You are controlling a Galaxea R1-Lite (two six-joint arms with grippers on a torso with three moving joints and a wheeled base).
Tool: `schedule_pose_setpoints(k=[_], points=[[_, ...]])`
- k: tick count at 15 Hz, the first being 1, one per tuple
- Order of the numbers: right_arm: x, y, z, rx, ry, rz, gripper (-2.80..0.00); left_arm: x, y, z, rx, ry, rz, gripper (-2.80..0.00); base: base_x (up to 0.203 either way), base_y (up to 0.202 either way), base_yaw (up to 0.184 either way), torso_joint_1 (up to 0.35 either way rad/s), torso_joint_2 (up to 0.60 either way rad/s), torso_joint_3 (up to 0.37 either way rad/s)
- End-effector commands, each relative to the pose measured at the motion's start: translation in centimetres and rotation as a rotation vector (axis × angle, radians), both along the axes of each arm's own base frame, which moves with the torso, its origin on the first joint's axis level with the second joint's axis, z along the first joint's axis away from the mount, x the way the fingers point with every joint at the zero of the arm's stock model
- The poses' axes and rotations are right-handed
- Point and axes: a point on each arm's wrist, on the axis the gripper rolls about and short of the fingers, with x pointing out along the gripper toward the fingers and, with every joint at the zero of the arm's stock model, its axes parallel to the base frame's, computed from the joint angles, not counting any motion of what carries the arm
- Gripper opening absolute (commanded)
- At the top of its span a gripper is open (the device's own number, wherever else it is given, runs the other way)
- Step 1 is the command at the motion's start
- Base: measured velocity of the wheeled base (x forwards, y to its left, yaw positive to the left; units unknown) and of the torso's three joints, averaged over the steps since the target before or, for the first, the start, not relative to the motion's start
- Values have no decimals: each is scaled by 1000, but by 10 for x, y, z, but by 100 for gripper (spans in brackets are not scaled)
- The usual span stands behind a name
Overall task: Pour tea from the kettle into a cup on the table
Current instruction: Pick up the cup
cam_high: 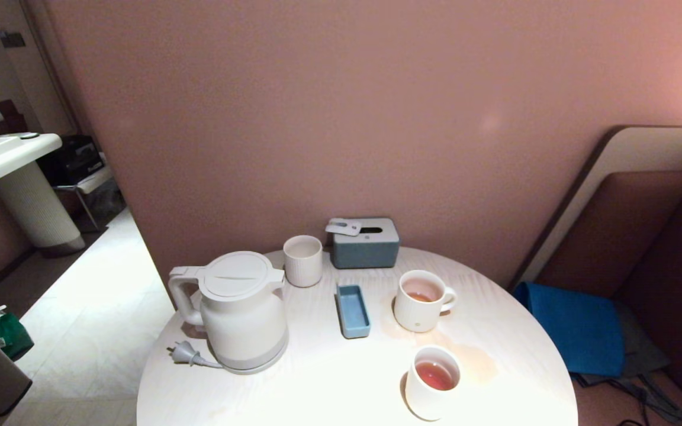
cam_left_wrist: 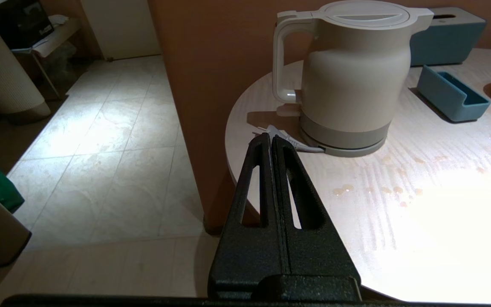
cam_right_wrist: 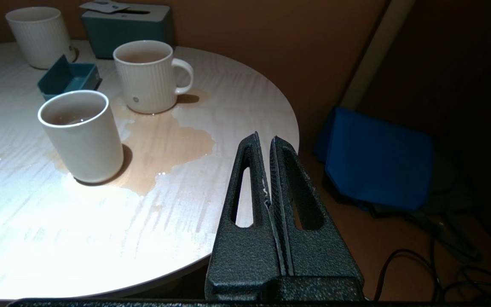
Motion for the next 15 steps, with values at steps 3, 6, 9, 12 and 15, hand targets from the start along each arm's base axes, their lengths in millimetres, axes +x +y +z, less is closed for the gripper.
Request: schedule_pose_setpoints(k=[3,6,9,12,15], points=[[0,0,0,-1,2,1,-280,0,0,0,-20,0,7,-280,0,0,0,0,0,0],[0,0,0,-1,2,1,-280,0,0,0,-20,0,7,-280,0,0,0,0,0,0],[0,0,0,-1,2,1,-280,0,0,0,-18,-1,9,-280,0,0,0,0,0,0],[0,0,0,4,2,-7,-280,0,0,0,-20,-1,9,-280,0,0,0,0,0,0],[0,0,0,4,2,-7,-280,0,0,0,-20,-1,7,-280,0,0,0,0,0,0]])
